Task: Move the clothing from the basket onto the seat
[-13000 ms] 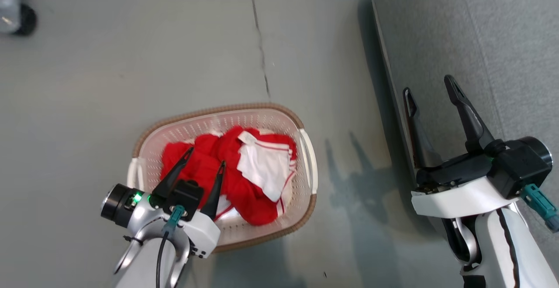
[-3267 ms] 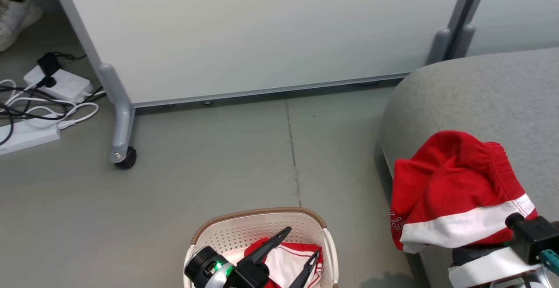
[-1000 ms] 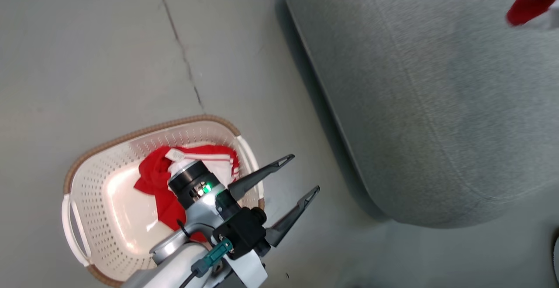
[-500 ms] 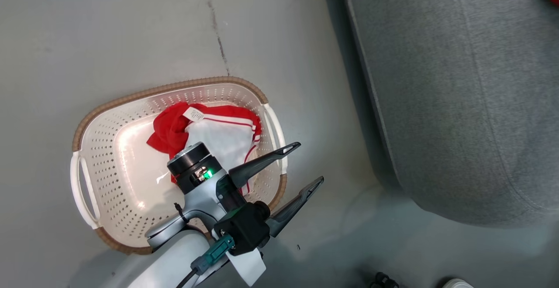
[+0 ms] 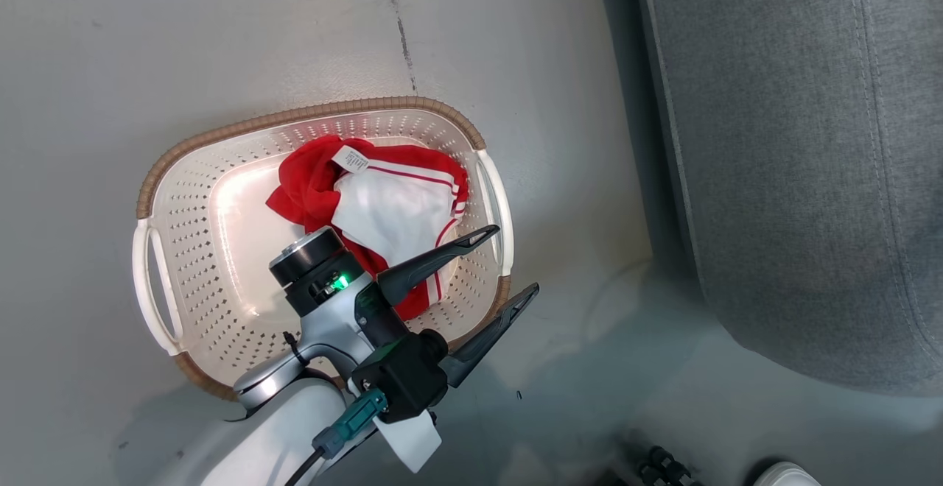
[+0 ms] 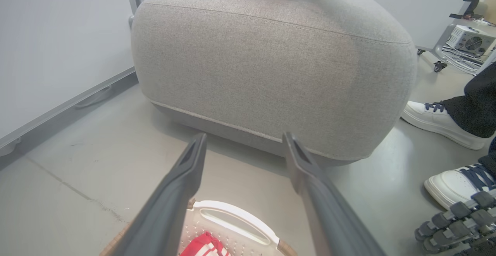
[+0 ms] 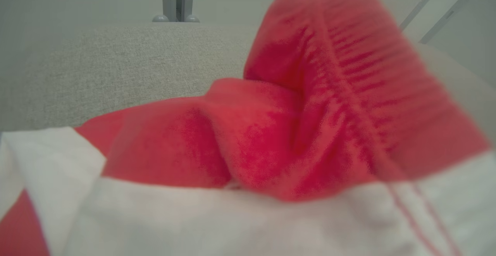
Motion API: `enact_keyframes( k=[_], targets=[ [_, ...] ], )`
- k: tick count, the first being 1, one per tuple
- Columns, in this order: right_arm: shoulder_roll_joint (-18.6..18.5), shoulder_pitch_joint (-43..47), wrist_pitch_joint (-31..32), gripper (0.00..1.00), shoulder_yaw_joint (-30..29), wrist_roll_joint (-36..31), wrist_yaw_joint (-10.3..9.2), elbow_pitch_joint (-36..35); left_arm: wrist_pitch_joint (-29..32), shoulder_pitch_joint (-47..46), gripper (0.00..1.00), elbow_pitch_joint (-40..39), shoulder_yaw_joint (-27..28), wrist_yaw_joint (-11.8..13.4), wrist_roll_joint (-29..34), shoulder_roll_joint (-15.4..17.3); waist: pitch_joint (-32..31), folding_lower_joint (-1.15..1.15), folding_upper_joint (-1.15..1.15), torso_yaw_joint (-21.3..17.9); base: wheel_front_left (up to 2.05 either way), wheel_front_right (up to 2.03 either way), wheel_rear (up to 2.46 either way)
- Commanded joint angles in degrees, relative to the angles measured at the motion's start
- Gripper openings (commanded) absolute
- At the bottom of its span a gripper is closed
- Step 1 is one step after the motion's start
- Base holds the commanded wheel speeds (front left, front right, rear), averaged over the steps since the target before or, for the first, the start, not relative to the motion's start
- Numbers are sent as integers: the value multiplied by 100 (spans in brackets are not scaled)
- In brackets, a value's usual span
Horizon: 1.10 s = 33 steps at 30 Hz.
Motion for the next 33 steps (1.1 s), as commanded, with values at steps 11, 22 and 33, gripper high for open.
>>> enact_keyframes(
  k=[11, 22, 33],
  targets=[
    [-33, -131, -25, 100, 220, 259, 1, 447, -4, 9, 100, 84, 93, 123, -4, -19, -213, 0, 0, -15, 0, 0, 0],
    [-157, 277, 286, 100, 828, 154, 1, 823, -4, 221, 100, 207, -106, 81, -95, -298, -999, 0, 0, -66, 0, 0, 0],
    [-100, 1042, 472, 100, 1632, 676, 1, 573, -4, 996, 100, 304, 141, 92, -394, -847, -2496, 0, 0, -214, 0, 0, 0]
  ],
)
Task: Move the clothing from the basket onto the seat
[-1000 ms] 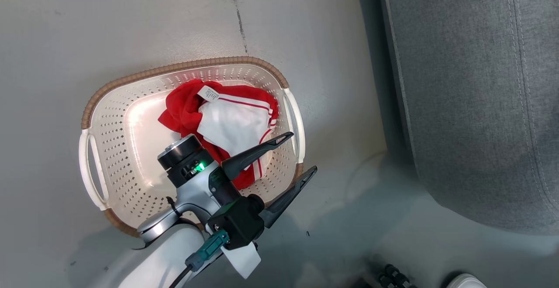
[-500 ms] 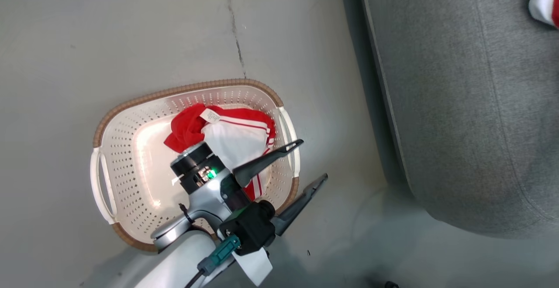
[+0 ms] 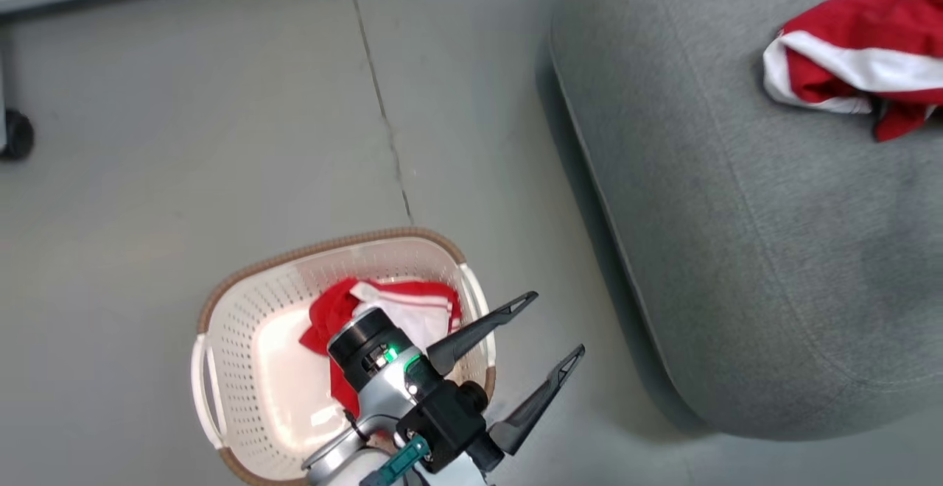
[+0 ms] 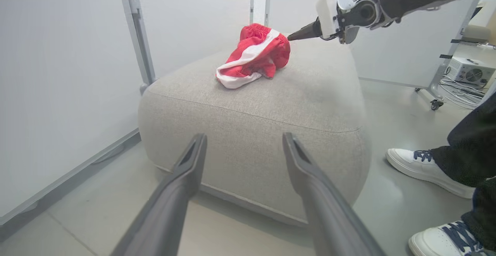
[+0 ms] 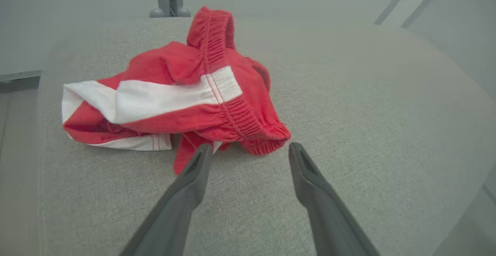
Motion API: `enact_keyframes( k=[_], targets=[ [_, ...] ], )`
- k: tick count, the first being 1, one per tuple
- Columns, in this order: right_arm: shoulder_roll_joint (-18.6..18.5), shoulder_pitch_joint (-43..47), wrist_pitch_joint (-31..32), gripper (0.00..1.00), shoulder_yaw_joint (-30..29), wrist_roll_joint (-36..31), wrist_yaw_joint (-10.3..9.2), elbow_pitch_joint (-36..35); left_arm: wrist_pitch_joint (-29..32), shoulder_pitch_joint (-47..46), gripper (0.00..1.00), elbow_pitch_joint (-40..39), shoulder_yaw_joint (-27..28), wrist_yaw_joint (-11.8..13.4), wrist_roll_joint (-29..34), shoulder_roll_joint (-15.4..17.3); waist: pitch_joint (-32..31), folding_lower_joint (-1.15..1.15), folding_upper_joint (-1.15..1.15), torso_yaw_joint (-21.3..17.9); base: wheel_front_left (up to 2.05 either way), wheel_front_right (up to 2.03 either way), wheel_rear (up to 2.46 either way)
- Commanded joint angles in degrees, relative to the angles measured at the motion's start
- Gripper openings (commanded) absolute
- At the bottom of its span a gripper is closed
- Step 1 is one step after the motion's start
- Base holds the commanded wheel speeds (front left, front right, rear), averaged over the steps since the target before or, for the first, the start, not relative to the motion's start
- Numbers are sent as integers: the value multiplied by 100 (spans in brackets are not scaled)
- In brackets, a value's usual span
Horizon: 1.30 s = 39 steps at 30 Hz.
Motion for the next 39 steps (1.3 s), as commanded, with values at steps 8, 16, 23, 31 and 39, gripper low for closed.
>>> enact_keyframes(
  k=[8, 16, 23, 31, 39],
  targets=[
    [-436, 631, -289, 100, 569, 719, 0, -1008, -4, 446, 100, -1, 336, -13, 13, -324, -1253, 0, 0, 83, 0, 0, 0],
    [-755, 1469, -485, 100, 790, 1361, 1, -2620, -5, 722, 100, -68, 920, 5, -53, -524, -1675, 0, 0, 463, 0, 0, 0],
    [-458, 2492, -488, 100, 128, 1135, 0, -4803, -4, 921, 100, -103, 1492, 69, -77, -584, -1930, 0, 0, 823, 0, 0, 0],
    [308, 3721, -485, 100, -246, 543, 0, -6269, -4, 1178, 100, -110, 1992, 274, -35, -641, -2141, 0, 0, 1261, 0, 0, 0],
    [1069, 4652, -485, 100, -224, 137, 1, -6670, -4, 1385, 100, -113, 2203, 792, -307, -647, -2237, 0, 0, 1653, 0, 0, 0]
  ],
)
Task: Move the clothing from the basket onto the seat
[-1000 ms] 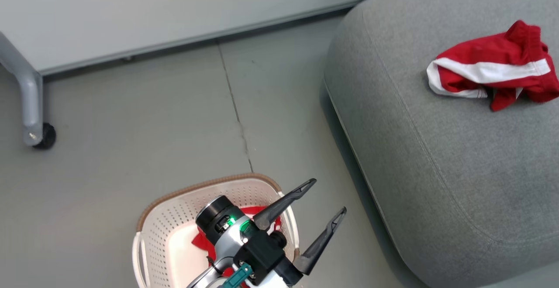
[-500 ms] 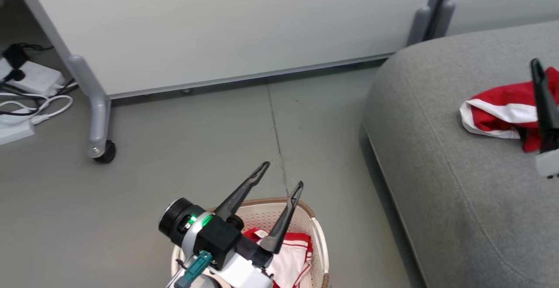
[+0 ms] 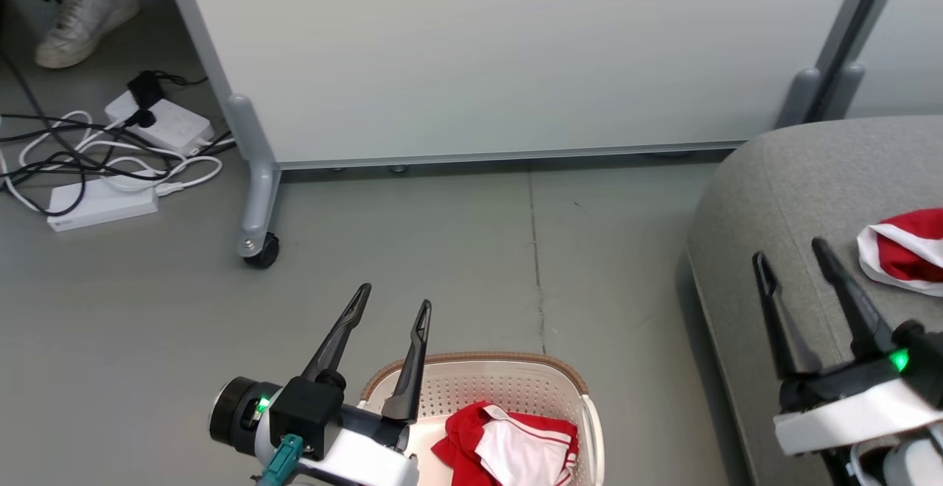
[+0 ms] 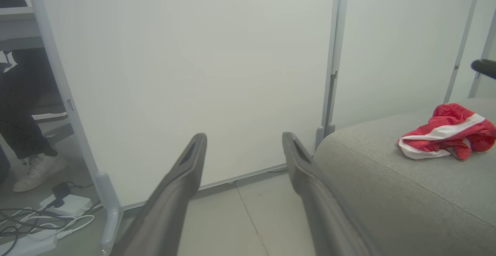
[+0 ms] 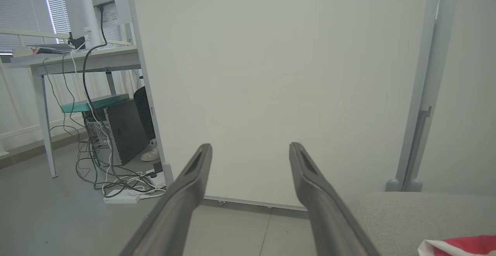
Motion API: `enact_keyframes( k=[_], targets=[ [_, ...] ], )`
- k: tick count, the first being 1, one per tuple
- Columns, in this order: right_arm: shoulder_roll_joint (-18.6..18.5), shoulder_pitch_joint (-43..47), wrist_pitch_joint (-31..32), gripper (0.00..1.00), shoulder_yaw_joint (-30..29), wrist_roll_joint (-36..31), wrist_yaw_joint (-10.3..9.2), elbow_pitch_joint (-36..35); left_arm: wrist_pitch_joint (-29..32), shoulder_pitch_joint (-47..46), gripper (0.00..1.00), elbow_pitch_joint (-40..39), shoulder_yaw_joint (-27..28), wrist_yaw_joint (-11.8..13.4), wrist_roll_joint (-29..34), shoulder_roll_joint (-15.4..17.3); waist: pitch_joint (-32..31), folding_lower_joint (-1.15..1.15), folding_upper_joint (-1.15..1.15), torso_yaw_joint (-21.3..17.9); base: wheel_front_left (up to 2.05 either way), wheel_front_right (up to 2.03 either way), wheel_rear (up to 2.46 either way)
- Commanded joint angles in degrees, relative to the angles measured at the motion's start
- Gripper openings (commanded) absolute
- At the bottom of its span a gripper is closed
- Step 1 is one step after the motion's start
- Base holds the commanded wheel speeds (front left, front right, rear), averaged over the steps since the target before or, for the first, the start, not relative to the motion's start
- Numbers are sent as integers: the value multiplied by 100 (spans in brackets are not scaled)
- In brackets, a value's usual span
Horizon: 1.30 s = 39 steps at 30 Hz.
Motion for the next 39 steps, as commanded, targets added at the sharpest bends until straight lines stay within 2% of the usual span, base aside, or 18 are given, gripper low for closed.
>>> enact_keyframes(
  k=[1, 7, 17, 39],
  targets=[
    [50, 129, -24, 100, -27, -83, 1, -25, -4, 59, 100, 35, 43, 74, -44, 14, -44, 0, 0, 122, 0, 0, 0],
    [474, 563, -24, 100, -41, -335, 1, 108, -4, 243, 100, 163, 154, 283, -5, 16, -73, 0, 0, 300, 0, 0, 0],
    [662, 794, -24, 100, 23, -685, 1, 334, -4, 473, 100, 536, 130, 549, 27, 15, -79, 0, 0, 334, 0, 0, 0],
    [734, 705, -25, 100, -122, -705, 1, 347, -3, 356, 100, 553, 173, 501, -7, 15, 8, 0, 0, 311, 0, 0, 0]
  ],
)
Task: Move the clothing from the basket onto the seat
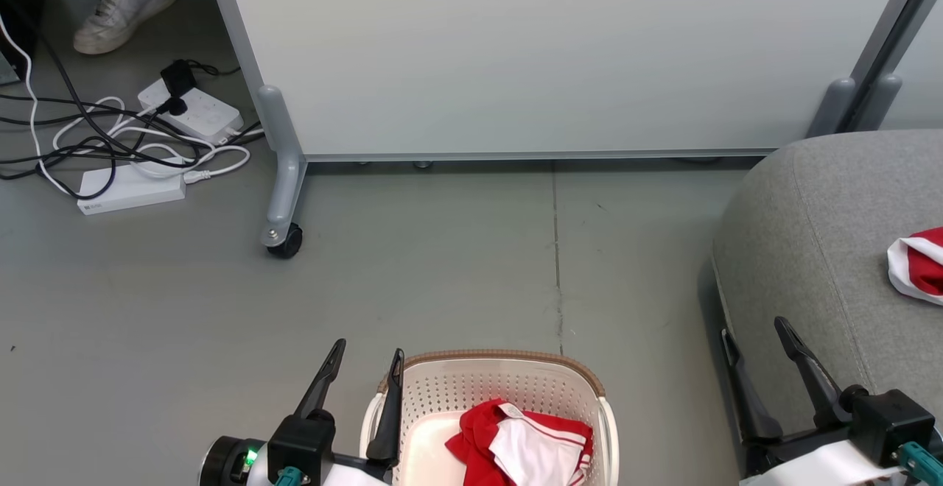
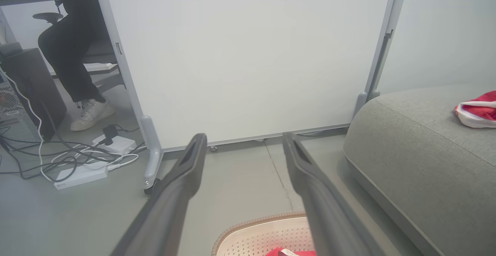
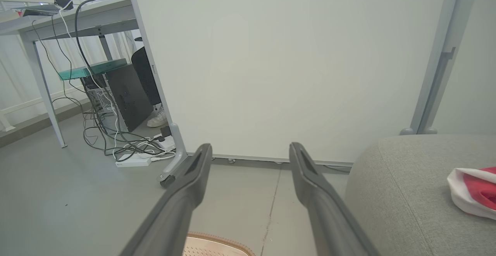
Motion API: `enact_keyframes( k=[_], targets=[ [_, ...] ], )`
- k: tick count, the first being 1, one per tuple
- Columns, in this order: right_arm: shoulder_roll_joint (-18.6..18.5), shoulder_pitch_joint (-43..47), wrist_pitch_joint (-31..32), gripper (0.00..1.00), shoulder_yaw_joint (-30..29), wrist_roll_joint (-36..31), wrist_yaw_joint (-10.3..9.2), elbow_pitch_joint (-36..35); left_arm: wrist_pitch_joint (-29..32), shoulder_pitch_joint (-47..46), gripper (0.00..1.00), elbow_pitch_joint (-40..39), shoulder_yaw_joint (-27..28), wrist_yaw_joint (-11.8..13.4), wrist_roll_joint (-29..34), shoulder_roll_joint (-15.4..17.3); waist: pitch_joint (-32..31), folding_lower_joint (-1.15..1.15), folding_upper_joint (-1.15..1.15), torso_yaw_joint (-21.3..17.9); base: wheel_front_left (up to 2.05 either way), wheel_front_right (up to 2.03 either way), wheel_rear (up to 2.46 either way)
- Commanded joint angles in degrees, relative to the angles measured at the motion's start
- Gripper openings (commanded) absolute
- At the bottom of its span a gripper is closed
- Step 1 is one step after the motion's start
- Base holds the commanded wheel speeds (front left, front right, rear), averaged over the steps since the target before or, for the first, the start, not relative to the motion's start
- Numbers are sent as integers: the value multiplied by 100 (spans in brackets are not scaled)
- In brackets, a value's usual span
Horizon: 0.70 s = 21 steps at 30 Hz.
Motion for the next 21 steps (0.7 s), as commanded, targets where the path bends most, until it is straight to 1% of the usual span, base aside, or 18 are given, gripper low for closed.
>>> enact_keyframes(
  k=[1, 6, 11, 13, 14, 16, 21],
  targets=[
    [-15, -56, -25, 100, -30, -26, 1, -38, -3, -100, 100, -20, 13, -13, 15, 18, 17, 0, 0, -8, 0, 0, 0],
    [-137, -206, -25, 100, -168, -190, 1, -95, -4, -185, 100, 109, -80, -97, 68, 18, 263, 0, 0, -78, 0, 0, 0],
    [-199, -538, -25, 100, -486, -318, 1, -265, -3, -508, 100, 347, -146, -199, 152, 18, 838, 0, 0, -210, 0, 0, 0],
    [-222, -678, -25, 100, -545, -342, 1, -320, -3, -673, 100, 472, -179, -245, 179, 19, 1130, 0, 0, -270, 0, 0, 0],
    [-239, -802, -25, 100, -546, -391, 1, -386, -3, -880, 100, 625, -219, -296, 225, 19, 1433, 0, 0, -345, 0, 0, 0],
    [-273, -953, -25, 100, -505, -413, 1, -440, -4, -1105, 100, 829, -245, -343, 290, 21, 1790, 0, 0, -430, 0, 0, 0],
    [-205, -1227, -25, 100, -441, -498, 1, -546, -4, -1794, 100, 1539, -330, -490, 481, 21, 2629, 0, 0, -612, 0, 0, 0]
  ],
)
